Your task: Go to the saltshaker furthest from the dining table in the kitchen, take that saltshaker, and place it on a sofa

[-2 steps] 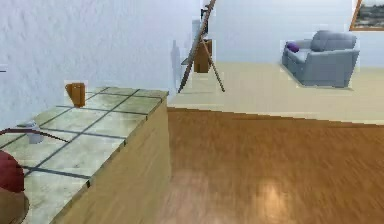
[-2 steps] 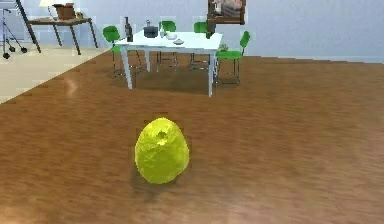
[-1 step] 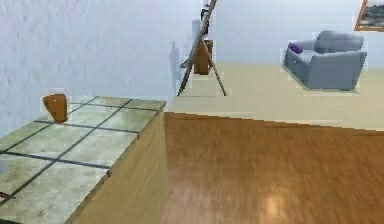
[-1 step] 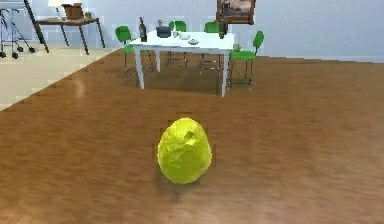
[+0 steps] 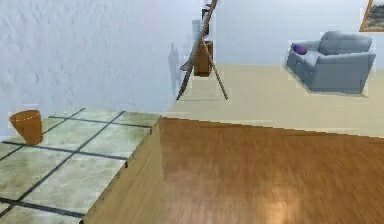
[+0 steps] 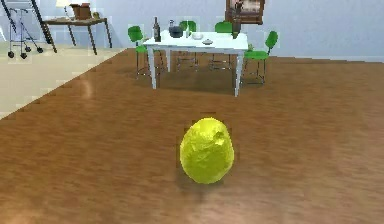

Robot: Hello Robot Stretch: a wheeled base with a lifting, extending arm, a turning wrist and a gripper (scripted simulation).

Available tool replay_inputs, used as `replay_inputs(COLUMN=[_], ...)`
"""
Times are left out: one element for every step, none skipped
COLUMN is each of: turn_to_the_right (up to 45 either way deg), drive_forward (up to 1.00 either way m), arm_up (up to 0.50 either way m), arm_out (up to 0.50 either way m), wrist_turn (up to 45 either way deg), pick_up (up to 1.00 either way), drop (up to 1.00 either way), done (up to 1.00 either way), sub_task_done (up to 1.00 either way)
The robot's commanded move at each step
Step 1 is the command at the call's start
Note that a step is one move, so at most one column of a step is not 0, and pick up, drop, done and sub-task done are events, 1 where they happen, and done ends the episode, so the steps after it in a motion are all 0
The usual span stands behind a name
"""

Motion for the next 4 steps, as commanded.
replay_inputs(turn_to_the_right=[-45.0, -45.0, -45.0, -12.0], drive_forward=[0.0, 0.0, 0.0, 0.0], arm_up=[0.0, 0.0, 0.0, 0.0], arm_out=[0.0, 0.0, 0.0, 0.0], wrist_turn=[0.0, 0.0, 0.0, 0.0], pick_up=[0.0, 0.0, 0.0, 0.0], drop=[0.0, 0.0, 0.0, 0.0], done=[0.0, 0.0, 0.0, 0.0], sub_task_done=[0.0, 0.0, 0.0, 0.0])
